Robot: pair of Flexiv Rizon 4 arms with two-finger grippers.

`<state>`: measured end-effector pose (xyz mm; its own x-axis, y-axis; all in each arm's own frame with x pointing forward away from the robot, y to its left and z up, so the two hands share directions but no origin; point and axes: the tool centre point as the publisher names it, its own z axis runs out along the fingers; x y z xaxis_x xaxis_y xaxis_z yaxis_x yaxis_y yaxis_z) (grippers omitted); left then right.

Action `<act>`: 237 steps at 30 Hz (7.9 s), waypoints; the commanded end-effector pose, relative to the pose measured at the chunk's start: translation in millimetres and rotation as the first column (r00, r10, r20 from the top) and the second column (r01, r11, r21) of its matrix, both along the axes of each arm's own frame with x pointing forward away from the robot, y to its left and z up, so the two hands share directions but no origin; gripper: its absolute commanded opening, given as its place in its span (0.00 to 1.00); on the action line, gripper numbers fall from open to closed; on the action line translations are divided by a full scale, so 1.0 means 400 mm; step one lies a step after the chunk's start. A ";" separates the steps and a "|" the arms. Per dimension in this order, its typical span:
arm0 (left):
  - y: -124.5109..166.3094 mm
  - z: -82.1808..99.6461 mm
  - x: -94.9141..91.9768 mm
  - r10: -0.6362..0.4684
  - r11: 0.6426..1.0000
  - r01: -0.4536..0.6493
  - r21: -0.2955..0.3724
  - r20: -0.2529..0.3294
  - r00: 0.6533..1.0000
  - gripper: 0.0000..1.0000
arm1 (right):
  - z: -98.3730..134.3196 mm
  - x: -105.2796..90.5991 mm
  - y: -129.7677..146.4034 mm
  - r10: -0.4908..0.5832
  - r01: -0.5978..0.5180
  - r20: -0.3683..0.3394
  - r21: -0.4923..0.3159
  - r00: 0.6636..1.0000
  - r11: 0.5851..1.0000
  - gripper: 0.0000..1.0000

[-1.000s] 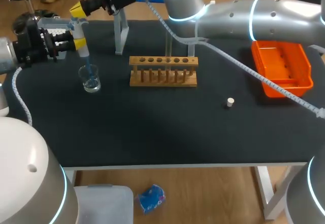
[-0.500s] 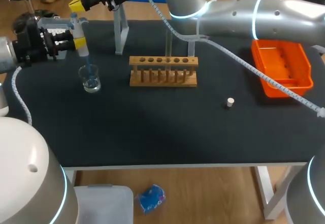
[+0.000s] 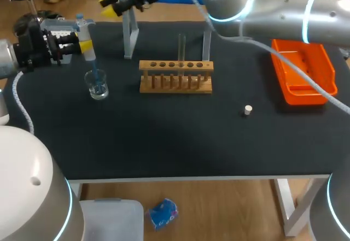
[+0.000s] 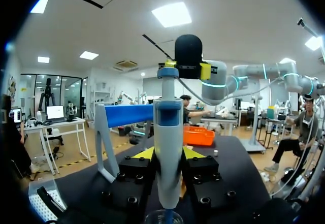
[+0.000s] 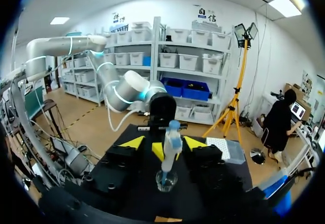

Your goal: Invert the test tube, pick up the pipette, mount the tip to pipette, aspirate from beaker and dispense into the tube, eject the tip, return the pipette, and cap with the stopper.

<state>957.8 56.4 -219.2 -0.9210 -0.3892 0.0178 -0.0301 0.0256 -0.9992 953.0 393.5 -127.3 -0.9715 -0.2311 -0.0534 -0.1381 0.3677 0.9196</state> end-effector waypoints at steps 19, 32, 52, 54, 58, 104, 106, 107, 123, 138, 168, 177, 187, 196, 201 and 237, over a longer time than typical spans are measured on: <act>-0.001 0.001 0.000 0.001 1.000 -0.001 0.000 0.000 1.000 0.00 | -0.075 0.038 -0.394 -0.061 0.062 -0.017 0.011 0.998 0.998 1.00; -0.001 0.001 0.000 0.001 1.000 -0.001 0.000 0.000 1.000 0.00 | -0.151 0.077 -0.508 -0.136 0.136 -0.015 0.000 0.991 0.991 1.00; -0.001 0.001 0.000 0.001 1.000 -0.001 0.000 0.000 1.000 0.00 | -0.282 0.098 -0.554 -0.171 0.171 -0.006 -0.050 0.985 0.984 1.00; -0.001 0.001 0.000 0.001 1.000 -0.001 0.000 0.000 1.000 0.00 | -0.289 0.097 -0.552 -0.172 0.171 -0.003 -0.064 0.985 0.983 1.00; -0.001 0.001 0.000 0.001 1.000 -0.001 0.000 0.000 1.000 0.00 | -0.315 0.100 -0.553 -0.168 0.166 -0.014 -0.081 0.986 0.983 1.00; 0.005 0.090 -0.008 0.010 1.000 -0.011 0.007 0.033 0.999 0.00 | -0.338 0.093 -0.555 -0.161 0.158 -0.017 -0.118 0.987 0.980 1.00; 0.004 0.097 -0.009 0.010 1.000 -0.011 0.007 0.037 0.999 0.00 | -0.338 0.093 -0.555 -0.161 0.158 -0.017 -0.118 0.987 0.980 1.00; 0.003 0.100 -0.009 0.010 1.000 -0.011 0.008 0.038 0.999 0.00 | -0.338 0.093 -0.555 -0.161 0.158 -0.017 -0.118 0.987 0.980 1.00; -0.004 0.124 -0.011 -0.002 1.000 0.000 0.027 0.042 0.999 0.00 | -0.338 0.093 -0.555 -0.161 0.158 -0.017 -0.118 0.987 0.980 1.00; -0.053 0.326 -0.047 0.036 0.996 -0.037 0.079 0.017 0.999 0.00 | -0.338 0.093 -0.555 -0.161 0.158 -0.017 -0.118 0.987 0.980 1.00; -0.472 0.683 -0.118 -0.142 0.987 0.133 0.092 0.105 0.984 0.00 | -0.338 0.093 -0.555 -0.161 0.158 -0.017 -0.118 0.987 0.980 1.00; -0.609 0.665 -0.109 -0.242 0.966 0.227 0.123 0.127 0.962 0.00 | -0.338 0.093 -0.555 -0.161 0.158 -0.017 -0.118 0.987 0.980 1.00; -0.678 0.625 -0.079 -0.236 0.970 0.220 0.103 0.194 0.952 0.00 | -0.338 0.093 -0.555 -0.161 0.158 -0.017 -0.118 0.987 0.980 1.00; -0.684 0.613 -0.064 -0.209 0.976 0.190 0.105 0.213 0.955 0.00 | -0.338 0.093 -0.555 -0.161 0.158 -0.017 -0.118 0.987 0.980 1.00; -0.684 0.613 -0.064 -0.209 0.976 0.190 0.105 0.213 0.955 0.00 | -0.338 0.093 -0.555 -0.161 0.158 -0.017 -0.118 0.987 0.980 1.00; -0.689 0.536 0.009 -0.209 0.977 0.200 0.072 0.167 0.964 0.00 | -0.338 0.093 -0.555 -0.161 0.158 -0.017 -0.118 0.987 0.980 1.00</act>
